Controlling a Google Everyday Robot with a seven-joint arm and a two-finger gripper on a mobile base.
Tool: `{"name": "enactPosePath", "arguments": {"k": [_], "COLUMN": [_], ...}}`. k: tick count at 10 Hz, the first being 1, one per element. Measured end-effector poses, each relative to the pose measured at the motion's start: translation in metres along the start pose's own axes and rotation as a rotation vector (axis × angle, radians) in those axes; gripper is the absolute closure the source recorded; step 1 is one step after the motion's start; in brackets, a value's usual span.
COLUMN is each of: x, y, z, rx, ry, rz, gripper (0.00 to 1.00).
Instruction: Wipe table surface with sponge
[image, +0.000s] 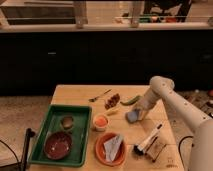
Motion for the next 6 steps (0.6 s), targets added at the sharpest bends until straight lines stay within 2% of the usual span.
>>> {"name": "enactPosePath", "arguments": {"k": [3,6], "x": [-0.037,-0.050], "y": [0.004,0.024], "z": [0.010,0.011], "rx": [-0.033,-0.054], "ry": [-0.027,-0.013], "rz": [-0.114,-0.180], "gripper": [1.00,1.00]}}
